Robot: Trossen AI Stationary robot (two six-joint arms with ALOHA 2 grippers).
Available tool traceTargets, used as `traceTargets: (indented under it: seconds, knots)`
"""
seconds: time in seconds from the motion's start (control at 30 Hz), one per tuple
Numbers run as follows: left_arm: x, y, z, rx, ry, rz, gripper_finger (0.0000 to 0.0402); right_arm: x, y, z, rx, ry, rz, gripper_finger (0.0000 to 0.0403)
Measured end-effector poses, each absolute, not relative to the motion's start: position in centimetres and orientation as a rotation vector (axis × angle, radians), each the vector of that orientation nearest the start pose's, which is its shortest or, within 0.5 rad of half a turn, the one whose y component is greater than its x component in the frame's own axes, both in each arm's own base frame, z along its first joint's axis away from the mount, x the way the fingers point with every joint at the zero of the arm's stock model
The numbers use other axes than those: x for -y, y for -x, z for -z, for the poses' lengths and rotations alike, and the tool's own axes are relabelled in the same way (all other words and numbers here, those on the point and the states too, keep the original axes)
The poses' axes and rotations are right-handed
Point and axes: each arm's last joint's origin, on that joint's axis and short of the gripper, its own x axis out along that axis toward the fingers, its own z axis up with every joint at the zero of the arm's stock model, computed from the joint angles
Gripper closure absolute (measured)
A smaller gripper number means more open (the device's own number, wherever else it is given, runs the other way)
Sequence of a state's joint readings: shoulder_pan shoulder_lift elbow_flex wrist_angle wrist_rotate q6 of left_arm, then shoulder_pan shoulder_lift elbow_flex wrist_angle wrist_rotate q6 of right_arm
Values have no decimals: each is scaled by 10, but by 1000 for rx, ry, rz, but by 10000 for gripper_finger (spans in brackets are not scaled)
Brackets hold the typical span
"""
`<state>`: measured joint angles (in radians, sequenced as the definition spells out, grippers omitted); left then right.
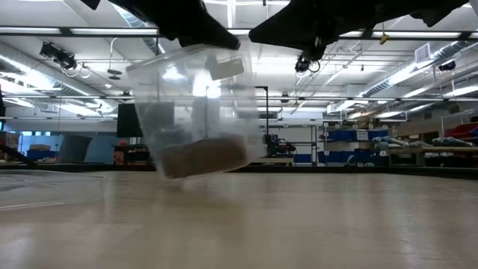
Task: Roll bandage
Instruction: Close the transparent zip bag
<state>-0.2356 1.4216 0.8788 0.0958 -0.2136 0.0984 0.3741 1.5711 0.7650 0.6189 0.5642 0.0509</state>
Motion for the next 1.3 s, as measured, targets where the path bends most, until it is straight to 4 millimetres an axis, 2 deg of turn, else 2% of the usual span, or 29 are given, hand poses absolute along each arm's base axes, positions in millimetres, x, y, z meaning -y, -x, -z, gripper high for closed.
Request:
traceTargets:
  seconds: [0.23,0.4,0.63,0.87,0.97,1.07,1.17,1.3]
  knots:
    - [66,-299,-244,-476,-187,46,401,-104,-306,-214,-182,24,178,403]
    - [70,-300,-246,-446,-172,174,392,-104,-304,-212,-225,2,169,395]
    - [69,-299,-240,-501,-258,165,312,-103,-292,-231,-203,-6,160,360]
    - [65,-304,-263,-476,-329,71,243,-98,-282,-237,-259,-12,168,325]
    - [65,-301,-264,-559,-273,62,234,-97,-280,-232,-310,-27,178,314]
    - [64,-296,-256,-651,-114,18,232,-97,-279,-227,-349,-43,189,309]
    - [66,-298,-251,-670,26,24,232,-97,-278,-225,-365,-49,193,306]
    - [79,-300,-261,-581,46,105,232,-97,-279,-226,-360,-51,192,307]
